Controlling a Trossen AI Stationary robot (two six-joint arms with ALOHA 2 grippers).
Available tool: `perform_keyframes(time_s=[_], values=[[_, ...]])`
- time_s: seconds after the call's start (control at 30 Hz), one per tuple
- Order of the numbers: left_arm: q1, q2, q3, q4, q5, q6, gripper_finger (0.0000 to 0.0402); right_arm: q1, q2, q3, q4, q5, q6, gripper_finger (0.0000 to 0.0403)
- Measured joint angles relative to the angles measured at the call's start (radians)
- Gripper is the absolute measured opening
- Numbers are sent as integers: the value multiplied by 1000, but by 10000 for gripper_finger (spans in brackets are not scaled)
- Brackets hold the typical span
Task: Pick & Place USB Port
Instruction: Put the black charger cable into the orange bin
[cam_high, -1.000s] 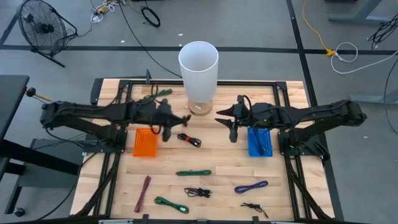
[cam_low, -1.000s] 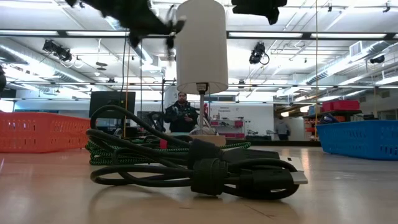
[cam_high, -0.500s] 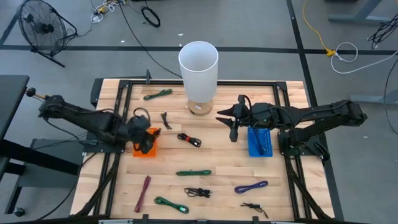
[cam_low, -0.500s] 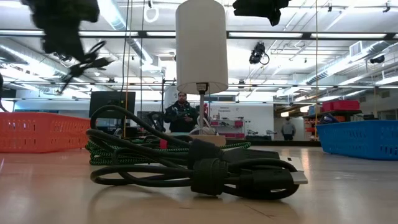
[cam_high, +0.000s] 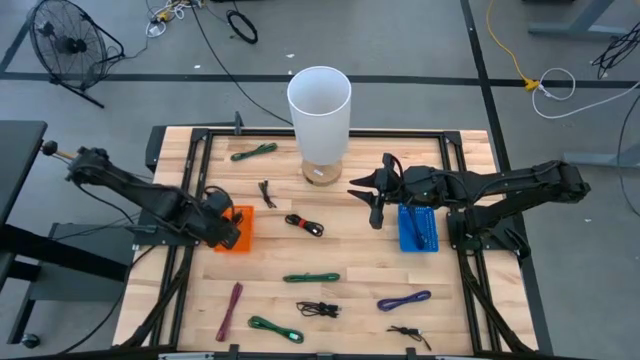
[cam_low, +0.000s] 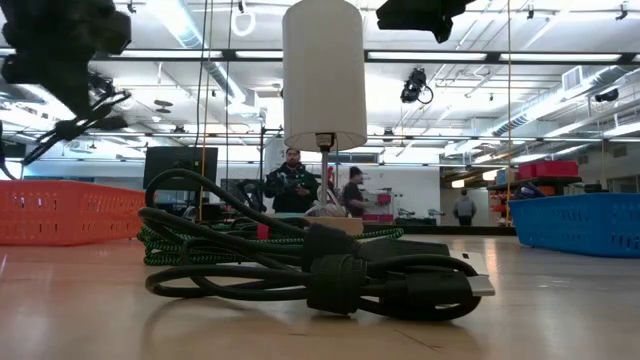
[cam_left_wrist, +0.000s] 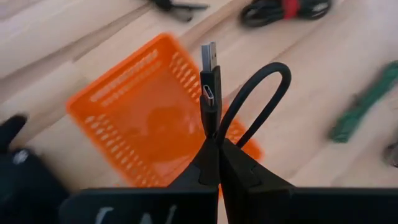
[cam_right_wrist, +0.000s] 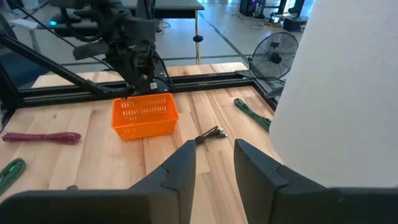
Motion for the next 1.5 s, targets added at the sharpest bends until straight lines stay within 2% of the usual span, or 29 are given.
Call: perform_keyframes(time_s=[0.43, 0.87, 0.97, 1.13, 1.2, 1.3, 1.5], values=[[1, 136, 0, -45, 57, -14, 9, 0, 0, 0, -2, 0, 0, 107], [14, 182, -1, -42, 39, -8, 78, 0, 0, 0, -2, 0, 1, 107], [33, 181, -1, -43, 1, 36, 82, 0, 0, 0, -2, -1, 1, 107], [101, 181, -1, -34, -163, 111, 78, 0, 0, 0, -5, 0, -1, 107], [159, 181, -1, -21, -162, 173, 76, 0, 0, 0, -5, -1, -2, 107], [261, 181, -1, 33, -109, 354, 78, 0, 0, 0, -7, 0, -1, 107], [459, 181, -1, 237, -9, 906, 84, 0, 0, 0, -7, -1, -1, 107]])
